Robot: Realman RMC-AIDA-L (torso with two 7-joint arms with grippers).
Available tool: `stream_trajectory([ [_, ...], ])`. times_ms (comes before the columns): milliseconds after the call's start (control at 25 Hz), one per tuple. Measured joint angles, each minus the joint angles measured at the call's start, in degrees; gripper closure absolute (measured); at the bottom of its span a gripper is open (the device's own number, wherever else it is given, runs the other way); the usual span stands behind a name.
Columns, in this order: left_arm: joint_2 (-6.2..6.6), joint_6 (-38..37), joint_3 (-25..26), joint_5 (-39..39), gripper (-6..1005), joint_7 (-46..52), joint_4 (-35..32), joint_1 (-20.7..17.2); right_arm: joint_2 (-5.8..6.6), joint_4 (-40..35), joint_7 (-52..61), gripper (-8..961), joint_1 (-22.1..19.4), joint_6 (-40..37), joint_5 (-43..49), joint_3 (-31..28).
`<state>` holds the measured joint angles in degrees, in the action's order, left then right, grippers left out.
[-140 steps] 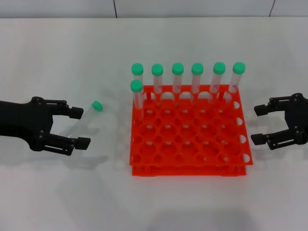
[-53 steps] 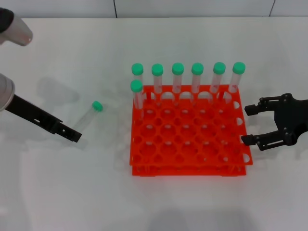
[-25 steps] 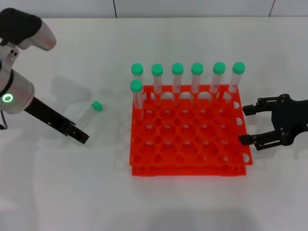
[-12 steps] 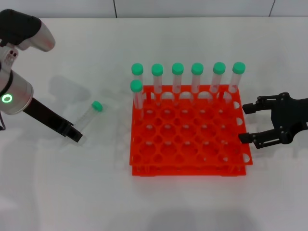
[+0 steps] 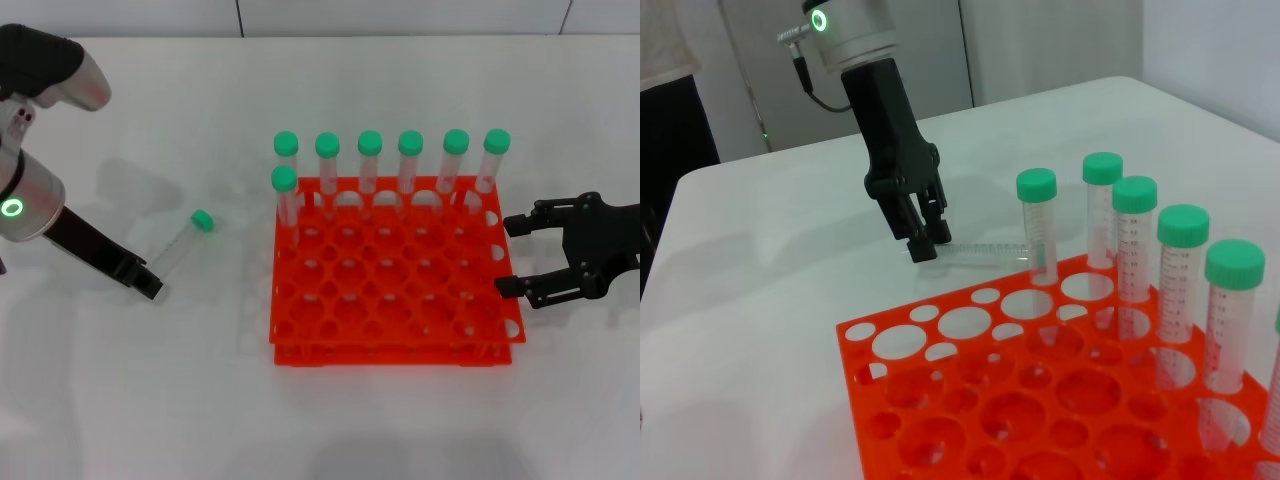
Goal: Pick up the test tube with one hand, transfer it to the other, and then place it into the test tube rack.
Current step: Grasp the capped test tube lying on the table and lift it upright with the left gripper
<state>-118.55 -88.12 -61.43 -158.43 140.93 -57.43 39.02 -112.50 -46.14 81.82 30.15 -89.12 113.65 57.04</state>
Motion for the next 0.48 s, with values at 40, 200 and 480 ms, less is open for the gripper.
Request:
stream_trajectory([
  [40, -0.11, 0.01, 0.00, -0.22, 574, 0.07, 0.03, 0.00, 0.00, 0.00, -0.05, 133, -0.01, 0.01, 0.00, 0.00],
  [200, -0.20, 0.11, 0.00, -0.55, 577, 0.32, 0.04, 0.00, -0.14, 0.00, -0.40, 132, -0.12, 0.07, 0.00, 0.00],
  [480, -0.24, 1.36, 0.00, -0.71, 582, 0.56, 1.07, 0.40, -0.25, 0.00, -0.47, 133, -0.24, 0.09, -0.01, 0.00],
])
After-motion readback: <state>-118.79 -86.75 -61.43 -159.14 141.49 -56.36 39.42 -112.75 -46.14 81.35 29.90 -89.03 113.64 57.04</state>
